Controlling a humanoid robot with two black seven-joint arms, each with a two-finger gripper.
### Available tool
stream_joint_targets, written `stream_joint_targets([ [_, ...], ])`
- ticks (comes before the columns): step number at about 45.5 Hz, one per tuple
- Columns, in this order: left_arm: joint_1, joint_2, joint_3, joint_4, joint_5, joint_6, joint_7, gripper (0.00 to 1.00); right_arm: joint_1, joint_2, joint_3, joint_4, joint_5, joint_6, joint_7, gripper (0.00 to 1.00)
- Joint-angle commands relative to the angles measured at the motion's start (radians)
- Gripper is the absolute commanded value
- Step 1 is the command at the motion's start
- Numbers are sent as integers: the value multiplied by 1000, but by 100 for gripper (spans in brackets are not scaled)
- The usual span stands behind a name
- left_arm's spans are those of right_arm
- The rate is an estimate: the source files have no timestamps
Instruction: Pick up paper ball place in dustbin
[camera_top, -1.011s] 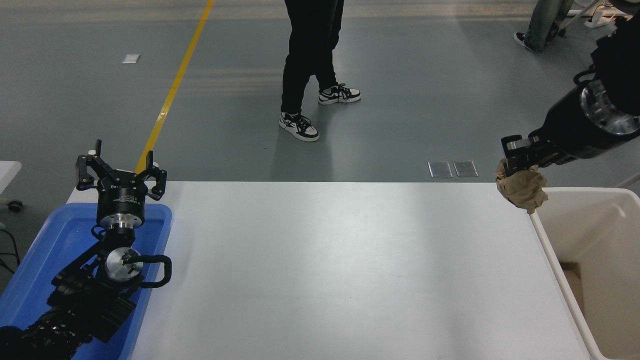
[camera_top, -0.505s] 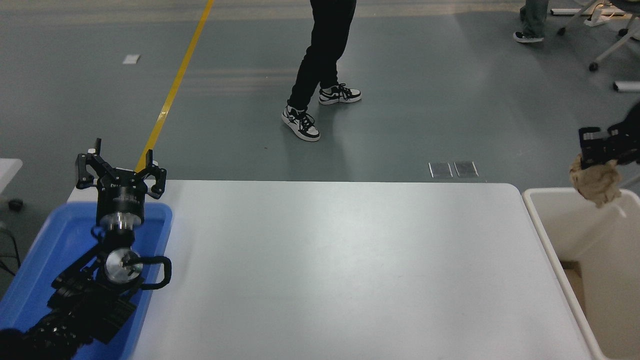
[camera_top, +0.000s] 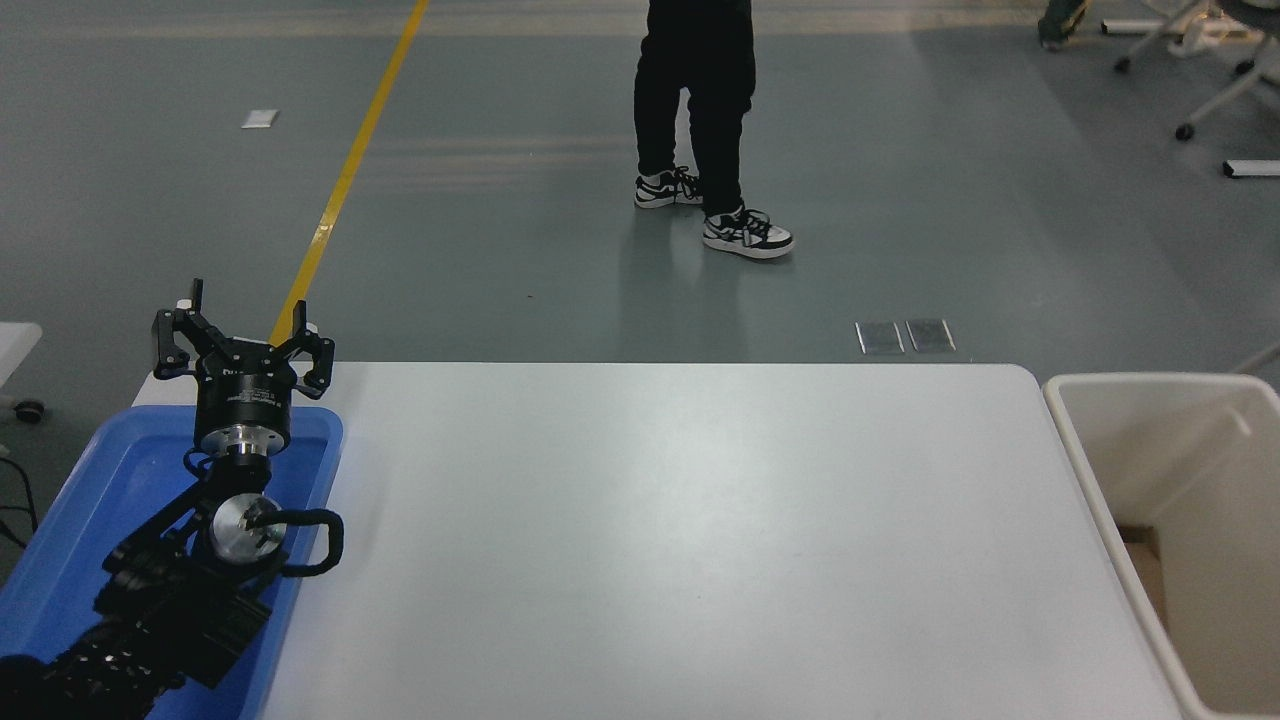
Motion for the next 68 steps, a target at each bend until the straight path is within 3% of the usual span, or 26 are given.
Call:
stream_joint_targets([
  [1, 0, -1, 0, 0, 0, 0, -1, 99, -362, 230, 166, -310, 298, -133, -30, 0],
  [7, 0, -1, 0, 0, 0, 0, -1, 99, -387, 293, 193, -309, 382, -181, -68, 0],
  [27, 0, -1, 0, 0, 0, 0, -1, 99, -433, 351, 325, -306, 364, -205, -65, 0],
  [28, 0, -1, -2, 0, 0, 0, -1, 99, -433, 350, 327, -306, 364, -204, -64, 4],
  [29, 0, -1, -2, 0, 0, 0, -1, 99, -434, 350, 325, -306, 364, -204, -64, 14],
  [30, 0, -1, -2, 0, 0, 0, -1, 99, -434, 348, 325, -306, 364, -202, -62, 31],
  [32, 0, -1, -2, 0, 0, 0, -1, 99, -434, 345, 327, -307, 364, -204, -59, 90],
  [33, 0, -1, -2, 0, 0, 0, -1, 99, -434, 343, 327, -306, 364, -204, -59, 99],
  [50, 0, -1, -2, 0, 0, 0, -1, 99, -402, 287, 290, -301, 326, -185, -58, 100],
  [55, 0, -1, -2, 0, 0, 0, -1, 99, -327, 252, 253, -277, 258, -185, -58, 100],
  [63, 0, -1, 0, 0, 2, 0, -1, 99, -77, 101, 175, -93, 140, -150, -58, 100],
  [68, 0, -1, 0, 0, 2, 0, -1, 99, 119, 2, 94, 119, -33, -115, -56, 100],
])
